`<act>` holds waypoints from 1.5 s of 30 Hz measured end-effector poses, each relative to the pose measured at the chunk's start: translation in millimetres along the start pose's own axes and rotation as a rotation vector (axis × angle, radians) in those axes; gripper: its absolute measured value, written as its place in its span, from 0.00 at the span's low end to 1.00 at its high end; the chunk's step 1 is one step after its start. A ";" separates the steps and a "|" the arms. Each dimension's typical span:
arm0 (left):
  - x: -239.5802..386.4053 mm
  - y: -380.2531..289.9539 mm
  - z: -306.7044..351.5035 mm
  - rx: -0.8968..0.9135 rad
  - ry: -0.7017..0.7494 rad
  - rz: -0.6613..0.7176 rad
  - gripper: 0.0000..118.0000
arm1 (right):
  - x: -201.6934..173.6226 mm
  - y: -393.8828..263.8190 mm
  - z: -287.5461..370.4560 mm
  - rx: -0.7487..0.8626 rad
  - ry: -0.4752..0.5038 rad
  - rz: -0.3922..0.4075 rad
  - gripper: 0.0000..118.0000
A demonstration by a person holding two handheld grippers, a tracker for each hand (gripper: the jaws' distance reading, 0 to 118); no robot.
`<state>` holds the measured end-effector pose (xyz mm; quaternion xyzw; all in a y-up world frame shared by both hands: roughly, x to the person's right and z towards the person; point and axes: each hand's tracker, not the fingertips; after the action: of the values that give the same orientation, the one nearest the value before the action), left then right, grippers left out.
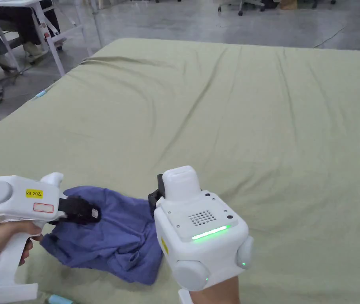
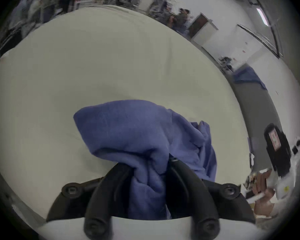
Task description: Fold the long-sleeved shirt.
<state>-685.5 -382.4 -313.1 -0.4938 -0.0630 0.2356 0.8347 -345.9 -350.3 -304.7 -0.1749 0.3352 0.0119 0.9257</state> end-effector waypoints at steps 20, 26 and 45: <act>213.2 -80.1 85.6 0.671 -0.081 -0.252 0.01 | 97.4 68.3 150.8 0.162 -0.171 0.050 0.00; 337.5 -134.7 94.9 0.989 -0.015 -0.388 0.01 | 166.1 84.5 273.6 0.288 -0.374 0.087 0.00; 441.1 -228.5 4.2 1.074 0.107 -0.525 0.01 | 300.4 -49.2 437.3 0.276 -0.815 0.042 0.00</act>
<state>-222.7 -269.9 -172.0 0.0179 -0.0132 -0.0049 0.9997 163.3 -280.0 -164.6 -0.0236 -0.0558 0.0540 0.9967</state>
